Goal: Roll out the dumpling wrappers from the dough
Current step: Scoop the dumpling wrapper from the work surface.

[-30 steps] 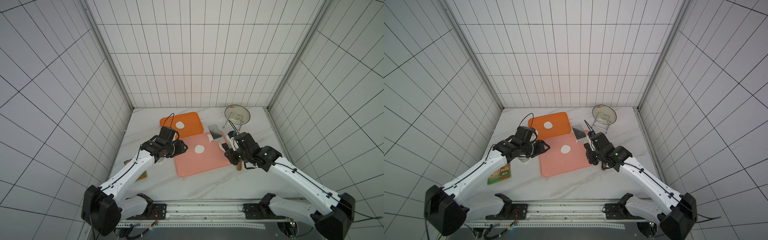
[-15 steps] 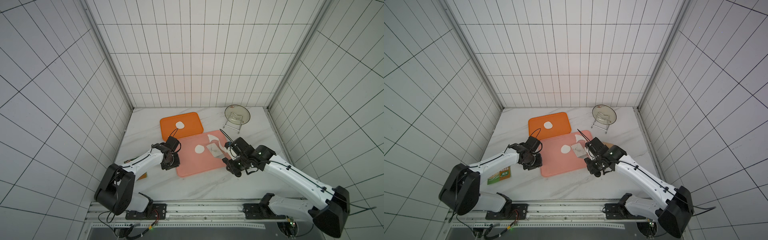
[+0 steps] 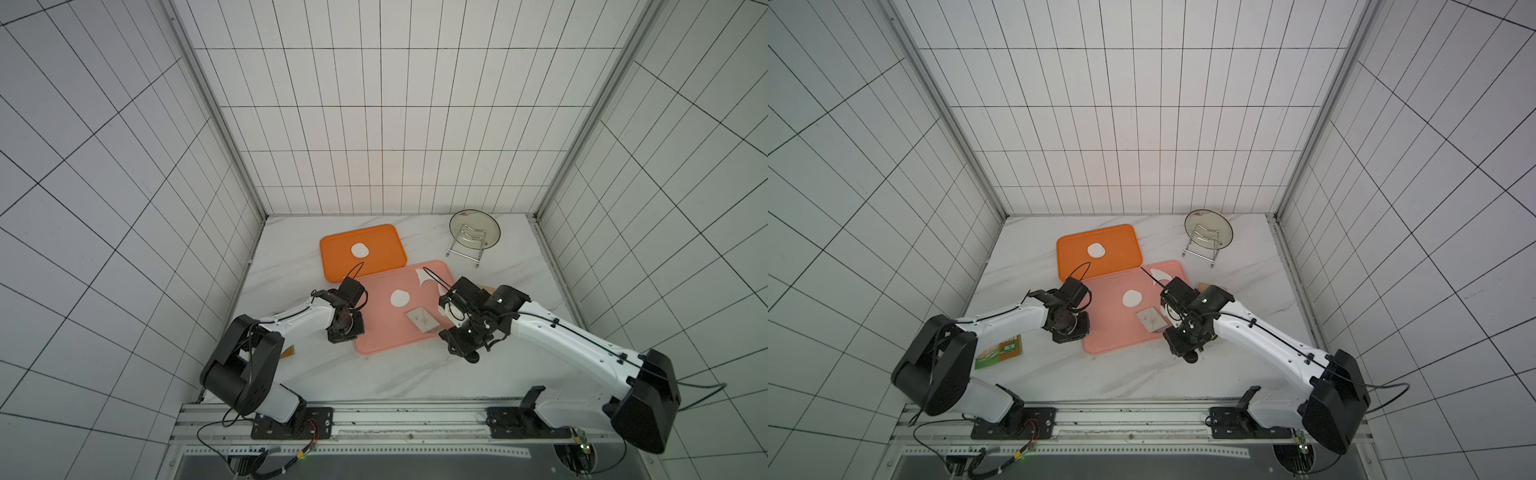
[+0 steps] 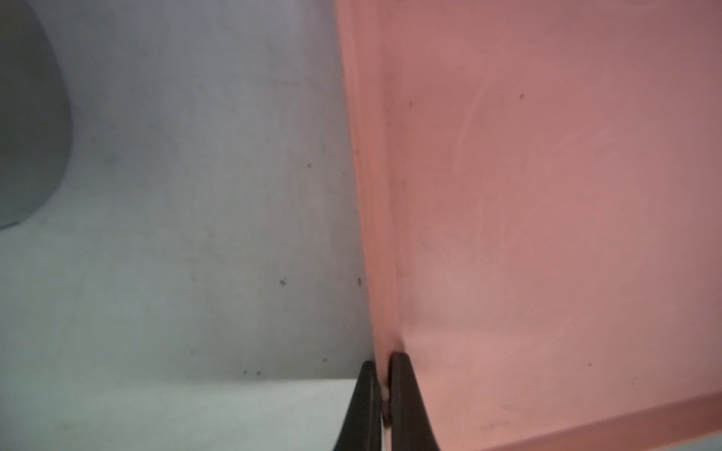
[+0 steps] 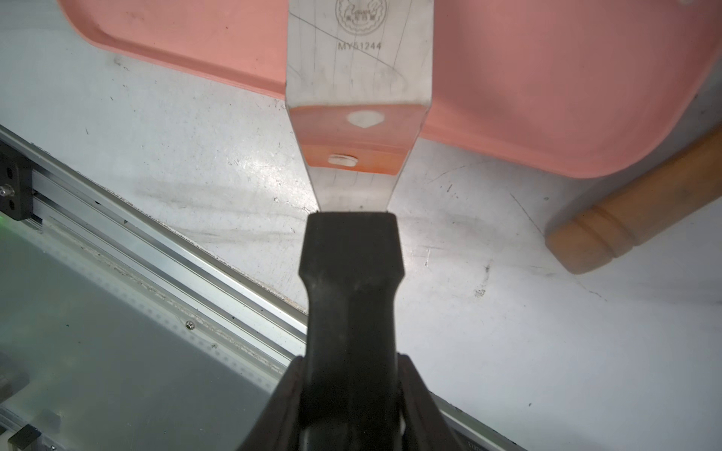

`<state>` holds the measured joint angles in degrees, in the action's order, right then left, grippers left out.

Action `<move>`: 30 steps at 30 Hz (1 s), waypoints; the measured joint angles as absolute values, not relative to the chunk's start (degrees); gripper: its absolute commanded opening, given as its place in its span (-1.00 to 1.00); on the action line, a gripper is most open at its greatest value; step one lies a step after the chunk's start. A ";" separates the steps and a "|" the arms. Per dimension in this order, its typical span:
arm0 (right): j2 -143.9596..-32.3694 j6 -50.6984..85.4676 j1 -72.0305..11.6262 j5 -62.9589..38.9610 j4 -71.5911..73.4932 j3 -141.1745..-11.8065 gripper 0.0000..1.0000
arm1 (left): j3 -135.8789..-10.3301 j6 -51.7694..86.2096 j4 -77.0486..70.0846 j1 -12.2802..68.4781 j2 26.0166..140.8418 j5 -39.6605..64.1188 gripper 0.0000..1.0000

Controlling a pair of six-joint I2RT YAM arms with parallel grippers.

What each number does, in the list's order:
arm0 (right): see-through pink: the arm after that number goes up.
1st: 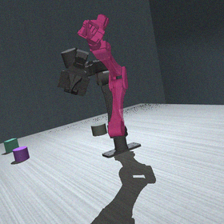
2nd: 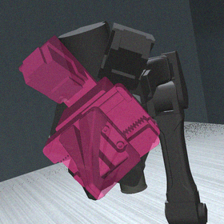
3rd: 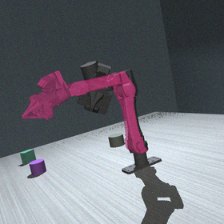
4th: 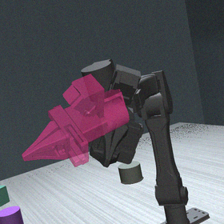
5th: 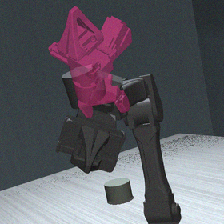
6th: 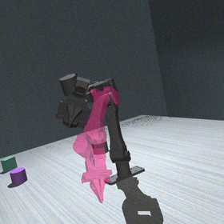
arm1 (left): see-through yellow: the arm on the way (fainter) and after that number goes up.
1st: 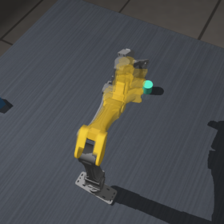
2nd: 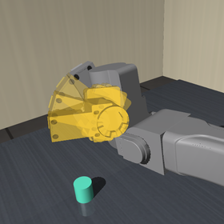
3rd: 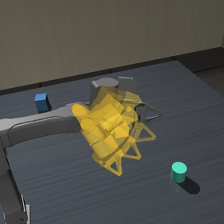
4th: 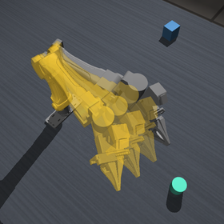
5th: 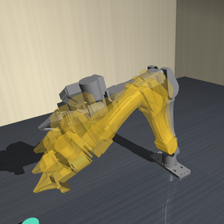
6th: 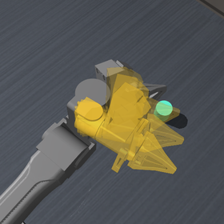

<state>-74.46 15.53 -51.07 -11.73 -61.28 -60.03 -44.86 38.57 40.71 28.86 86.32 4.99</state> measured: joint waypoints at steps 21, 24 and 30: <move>-86.98 10.74 -53.39 -5.54 -69.01 -66.87 -1.00 | -44.88 38.52 40.03 31.09 86.32 3.62 -1.00; -89.08 10.20 -53.39 -5.08 -68.55 -67.90 -1.00 | -44.88 38.52 40.03 31.24 86.32 3.42 -1.00; -92.16 9.34 -53.36 -4.73 -66.24 -69.43 -1.00 | -44.88 38.50 40.03 31.46 86.28 3.07 -1.00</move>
